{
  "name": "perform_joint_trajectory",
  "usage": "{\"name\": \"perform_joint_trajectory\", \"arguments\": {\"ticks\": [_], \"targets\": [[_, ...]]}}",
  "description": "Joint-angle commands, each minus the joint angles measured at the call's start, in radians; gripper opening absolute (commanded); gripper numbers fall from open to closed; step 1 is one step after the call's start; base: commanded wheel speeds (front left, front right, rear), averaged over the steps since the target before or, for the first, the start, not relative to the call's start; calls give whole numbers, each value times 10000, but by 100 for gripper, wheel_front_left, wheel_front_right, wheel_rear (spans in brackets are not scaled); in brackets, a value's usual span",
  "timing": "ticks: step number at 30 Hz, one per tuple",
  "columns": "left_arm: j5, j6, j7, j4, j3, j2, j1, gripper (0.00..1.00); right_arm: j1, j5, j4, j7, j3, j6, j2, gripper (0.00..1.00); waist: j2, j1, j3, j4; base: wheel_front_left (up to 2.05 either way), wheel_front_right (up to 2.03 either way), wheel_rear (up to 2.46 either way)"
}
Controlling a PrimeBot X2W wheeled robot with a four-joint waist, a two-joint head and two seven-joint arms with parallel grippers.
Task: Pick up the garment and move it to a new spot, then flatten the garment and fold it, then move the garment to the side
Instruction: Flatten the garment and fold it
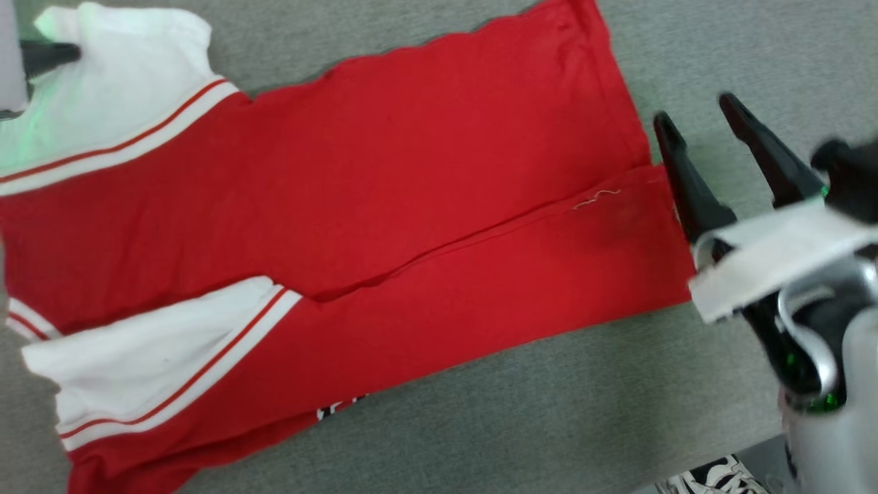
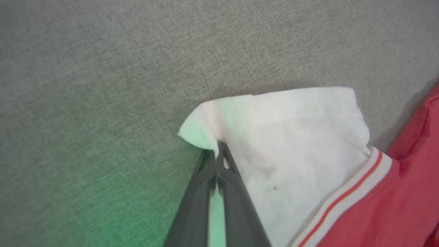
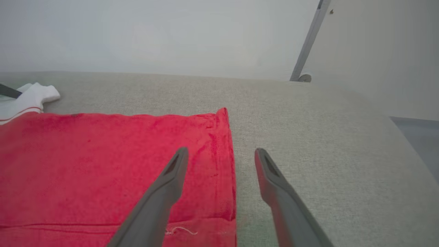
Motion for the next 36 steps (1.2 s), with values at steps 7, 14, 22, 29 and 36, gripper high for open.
{"name": "perform_joint_trajectory", "arguments": {"ticks": [7, 14, 22, 29, 36], "targets": [[-142, -28, -236, -490, -489, -330, -145, 0, -2584, 745, 1710, 2572, 457, -18, -836, 100, 0, 0, 294, 638, 0, 0, 0], [-141, -27, -726, -807, -1025, -644, -257, 0, -4929, 1004, 4223, 4864, 559, -16, -1329, 100, 0, 0, 352, 1337, 0, 0, 0], [-315, -3, -1113, -1106, -1522, -792, -720, 0, -6281, 743, 5856, 5729, 660, -16, -1338, 100, 0, 0, 726, 1805, 0, 0, 0], [-782, -3, -2044, -1114, -1711, -1000, -712, 0, -6373, 976, 6466, 5537, 895, -16, -1432, 0, 0, 0, 560, 2085, 0, 0, 0], [-1905, -7, -3542, -1735, -1307, -1208, -198, 0, -5619, 1612, 5847, 4728, 1146, -16, -2306, 0, 0, 0, -717, 2600, 0, 0, 0]]}}
